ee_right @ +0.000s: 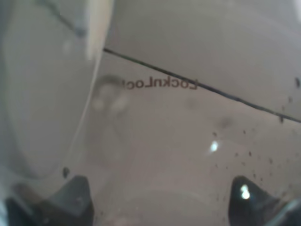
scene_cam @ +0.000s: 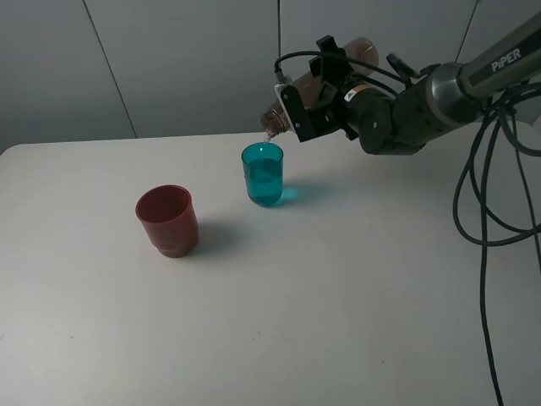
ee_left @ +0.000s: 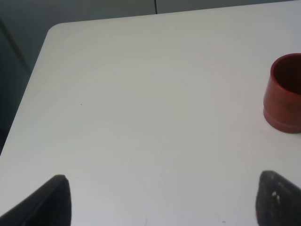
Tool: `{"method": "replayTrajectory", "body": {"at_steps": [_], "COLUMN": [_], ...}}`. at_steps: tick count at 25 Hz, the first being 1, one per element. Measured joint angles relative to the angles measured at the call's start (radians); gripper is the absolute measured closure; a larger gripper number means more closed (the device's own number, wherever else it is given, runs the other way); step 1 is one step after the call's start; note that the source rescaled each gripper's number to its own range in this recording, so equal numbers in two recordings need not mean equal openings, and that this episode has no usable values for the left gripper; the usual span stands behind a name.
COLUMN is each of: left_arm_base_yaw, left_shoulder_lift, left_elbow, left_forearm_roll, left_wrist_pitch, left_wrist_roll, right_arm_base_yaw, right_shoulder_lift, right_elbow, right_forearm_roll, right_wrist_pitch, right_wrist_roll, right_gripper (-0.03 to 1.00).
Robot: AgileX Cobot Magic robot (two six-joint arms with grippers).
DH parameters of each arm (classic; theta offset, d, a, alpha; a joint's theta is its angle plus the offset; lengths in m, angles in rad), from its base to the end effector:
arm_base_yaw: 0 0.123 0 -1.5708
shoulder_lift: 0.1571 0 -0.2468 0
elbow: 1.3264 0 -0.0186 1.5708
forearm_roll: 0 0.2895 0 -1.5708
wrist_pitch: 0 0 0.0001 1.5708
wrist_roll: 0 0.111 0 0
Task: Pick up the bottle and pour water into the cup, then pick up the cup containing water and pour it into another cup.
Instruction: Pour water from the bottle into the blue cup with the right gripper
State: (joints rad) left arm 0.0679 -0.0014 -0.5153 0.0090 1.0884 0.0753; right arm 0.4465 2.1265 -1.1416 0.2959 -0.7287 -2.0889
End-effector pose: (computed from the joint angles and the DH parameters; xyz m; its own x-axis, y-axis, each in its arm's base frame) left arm 0.0818 0.0065 0.2892 -0.4691 0.0477 -0.8819 -0.0378 0.9965 0.0740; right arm 0.4272 0.1806 0.0742 0.2905 -0.9017 0.3202 -0.0908 -0.3591 -0.9289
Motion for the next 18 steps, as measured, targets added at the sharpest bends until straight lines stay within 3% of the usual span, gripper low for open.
{"method": "replayTrajectory", "body": {"at_steps": [18], "left_arm_base_yaw": [0.0], "left_shoulder_lift": [0.0], "left_elbow": [0.0], "left_forearm_roll": [0.0], "left_wrist_pitch": [0.0], "left_wrist_roll": [0.0], "right_arm_base_yaw": [0.0], "right_shoulder_lift": [0.0], "right_elbow": [0.0], "right_forearm_roll": [-0.088], "right_wrist_pitch": [-0.015], "right_wrist_roll": [0.0], "right_gripper": [0.9]}}
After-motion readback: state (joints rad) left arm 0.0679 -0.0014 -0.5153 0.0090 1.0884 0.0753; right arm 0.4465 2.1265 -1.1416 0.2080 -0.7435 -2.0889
